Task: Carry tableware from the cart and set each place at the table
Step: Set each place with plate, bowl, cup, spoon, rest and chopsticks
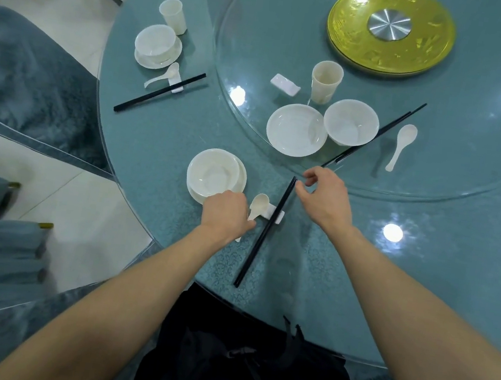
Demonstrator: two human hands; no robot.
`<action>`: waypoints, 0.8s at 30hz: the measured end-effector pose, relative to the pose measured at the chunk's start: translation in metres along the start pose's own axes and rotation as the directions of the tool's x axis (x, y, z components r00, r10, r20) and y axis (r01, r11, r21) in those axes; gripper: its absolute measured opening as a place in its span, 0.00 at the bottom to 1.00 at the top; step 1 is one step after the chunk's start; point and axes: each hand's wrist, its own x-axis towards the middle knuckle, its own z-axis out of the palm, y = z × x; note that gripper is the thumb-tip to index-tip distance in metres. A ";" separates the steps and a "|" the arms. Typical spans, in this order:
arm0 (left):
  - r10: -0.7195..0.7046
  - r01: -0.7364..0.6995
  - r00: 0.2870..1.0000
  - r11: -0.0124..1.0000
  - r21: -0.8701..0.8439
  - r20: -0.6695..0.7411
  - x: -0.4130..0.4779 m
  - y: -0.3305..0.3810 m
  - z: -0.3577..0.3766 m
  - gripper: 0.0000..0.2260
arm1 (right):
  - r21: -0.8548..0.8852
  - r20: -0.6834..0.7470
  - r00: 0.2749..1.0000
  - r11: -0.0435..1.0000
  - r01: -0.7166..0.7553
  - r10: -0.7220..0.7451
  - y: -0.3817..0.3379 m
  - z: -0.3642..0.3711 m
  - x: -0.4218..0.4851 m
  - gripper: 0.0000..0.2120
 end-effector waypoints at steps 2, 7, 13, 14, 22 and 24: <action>0.000 0.000 1.000 1.000 0.002 0.005 -0.002 0.001 -0.002 0.15 | 0.005 -0.004 1.000 1.000 -0.003 0.003 -0.001 -0.001 0.001 0.12; 0.008 -0.008 1.000 1.000 -0.011 0.012 -0.003 0.001 -0.008 0.14 | 0.001 -0.004 1.000 1.000 0.003 -0.003 -0.003 -0.002 0.001 0.11; 0.007 -0.008 0.999 0.999 -0.047 -0.037 0.010 0.001 -0.040 0.18 | 0.022 -0.012 1.000 1.000 0.005 -0.005 -0.009 -0.014 0.011 0.12; 0.010 -0.014 0.998 0.998 -0.059 -0.054 0.016 0.002 -0.049 0.19 | 0.029 -0.021 1.000 1.000 0.005 -0.004 -0.012 -0.017 0.015 0.12; 0.112 -0.132 0.965 0.989 -0.070 -0.235 0.101 0.038 -0.148 0.20 | 0.097 -0.139 0.990 0.995 -0.017 0.030 -0.017 -0.063 0.066 0.14; 0.157 -0.183 0.949 0.981 -0.071 -0.272 0.126 0.052 -0.169 0.22 | 0.097 -0.160 0.986 0.995 -0.027 0.042 -0.015 -0.073 0.079 0.15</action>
